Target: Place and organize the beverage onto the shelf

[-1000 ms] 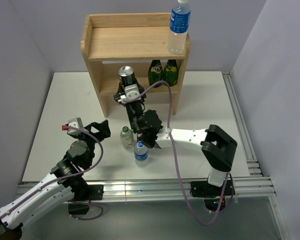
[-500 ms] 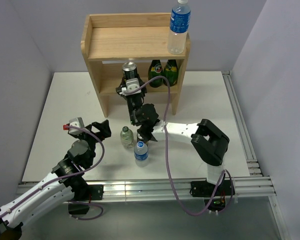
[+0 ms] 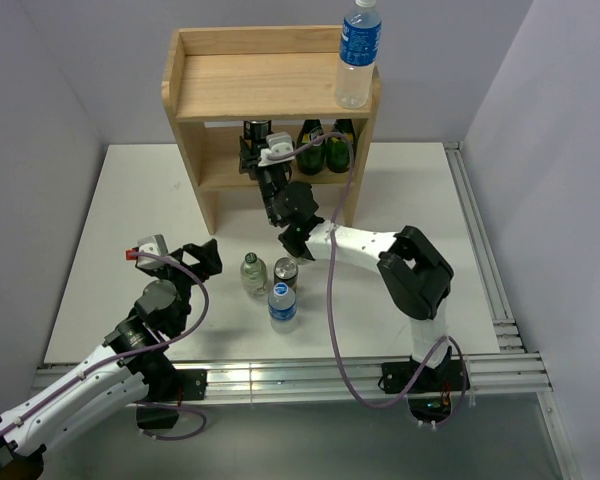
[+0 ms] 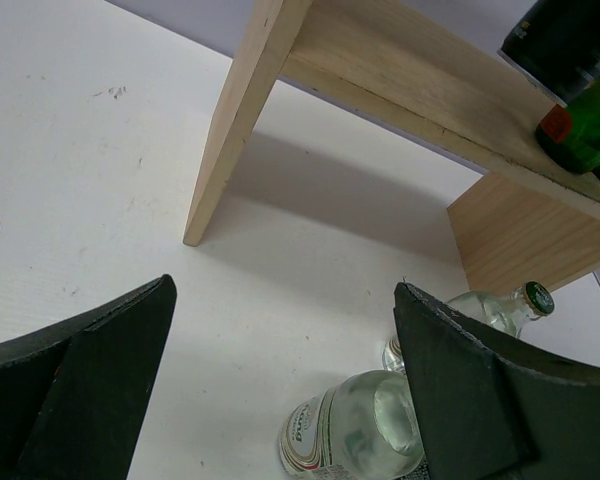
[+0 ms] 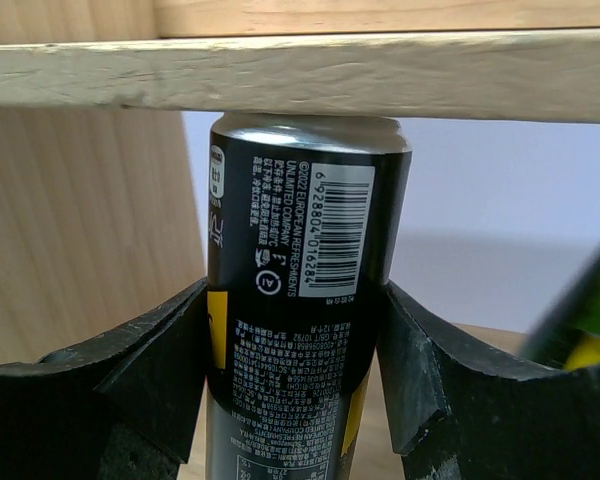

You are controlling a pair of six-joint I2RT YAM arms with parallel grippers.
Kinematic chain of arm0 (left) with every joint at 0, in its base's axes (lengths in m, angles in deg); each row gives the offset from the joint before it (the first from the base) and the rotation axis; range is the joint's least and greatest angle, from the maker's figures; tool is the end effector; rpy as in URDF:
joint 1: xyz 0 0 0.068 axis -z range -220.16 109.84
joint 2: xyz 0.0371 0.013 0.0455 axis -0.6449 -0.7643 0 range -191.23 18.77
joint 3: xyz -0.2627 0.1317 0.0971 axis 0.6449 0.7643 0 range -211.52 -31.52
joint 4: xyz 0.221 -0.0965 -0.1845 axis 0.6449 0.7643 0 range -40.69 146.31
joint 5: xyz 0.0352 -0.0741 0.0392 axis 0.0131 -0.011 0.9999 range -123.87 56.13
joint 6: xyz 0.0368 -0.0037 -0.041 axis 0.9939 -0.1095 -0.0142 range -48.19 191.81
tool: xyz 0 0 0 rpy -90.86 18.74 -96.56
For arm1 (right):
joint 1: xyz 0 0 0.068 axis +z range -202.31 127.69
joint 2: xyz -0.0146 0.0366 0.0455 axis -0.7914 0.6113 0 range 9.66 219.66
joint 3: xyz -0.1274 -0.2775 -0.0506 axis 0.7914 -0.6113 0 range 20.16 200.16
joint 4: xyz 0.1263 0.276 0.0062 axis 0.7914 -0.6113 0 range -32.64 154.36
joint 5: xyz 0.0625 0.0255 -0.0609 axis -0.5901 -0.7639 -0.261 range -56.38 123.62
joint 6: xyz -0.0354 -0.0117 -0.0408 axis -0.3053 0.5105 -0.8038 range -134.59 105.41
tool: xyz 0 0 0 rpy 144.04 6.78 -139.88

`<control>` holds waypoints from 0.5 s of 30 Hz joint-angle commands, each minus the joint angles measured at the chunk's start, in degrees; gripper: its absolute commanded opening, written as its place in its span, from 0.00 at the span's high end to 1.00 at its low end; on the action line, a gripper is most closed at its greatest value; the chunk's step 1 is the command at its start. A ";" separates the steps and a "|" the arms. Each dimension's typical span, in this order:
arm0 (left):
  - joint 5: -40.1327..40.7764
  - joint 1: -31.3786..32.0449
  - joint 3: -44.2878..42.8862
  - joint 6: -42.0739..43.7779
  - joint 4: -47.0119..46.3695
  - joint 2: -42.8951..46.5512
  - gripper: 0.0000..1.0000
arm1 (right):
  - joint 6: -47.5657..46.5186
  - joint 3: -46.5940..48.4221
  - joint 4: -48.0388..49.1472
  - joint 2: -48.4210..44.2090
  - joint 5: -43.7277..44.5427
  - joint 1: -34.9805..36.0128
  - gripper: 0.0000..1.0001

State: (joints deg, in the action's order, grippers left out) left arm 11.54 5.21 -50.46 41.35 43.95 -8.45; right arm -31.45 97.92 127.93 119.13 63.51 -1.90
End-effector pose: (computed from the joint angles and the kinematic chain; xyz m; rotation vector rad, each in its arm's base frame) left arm 0.1223 -0.0860 0.2640 -0.3981 1.5702 -0.3820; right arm 0.3261 0.3650 0.3531 -0.1530 1.0884 0.2613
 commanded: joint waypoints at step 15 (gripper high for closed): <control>0.38 0.16 0.31 1.72 -2.81 0.42 0.02 | 0.52 11.89 4.98 7.95 -4.84 -1.02 1.00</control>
State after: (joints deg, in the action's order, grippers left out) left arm 11.52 5.21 -50.46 42.23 43.75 -8.45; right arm -29.85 105.68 126.05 127.15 59.89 -2.45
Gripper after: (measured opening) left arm 0.977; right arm 0.671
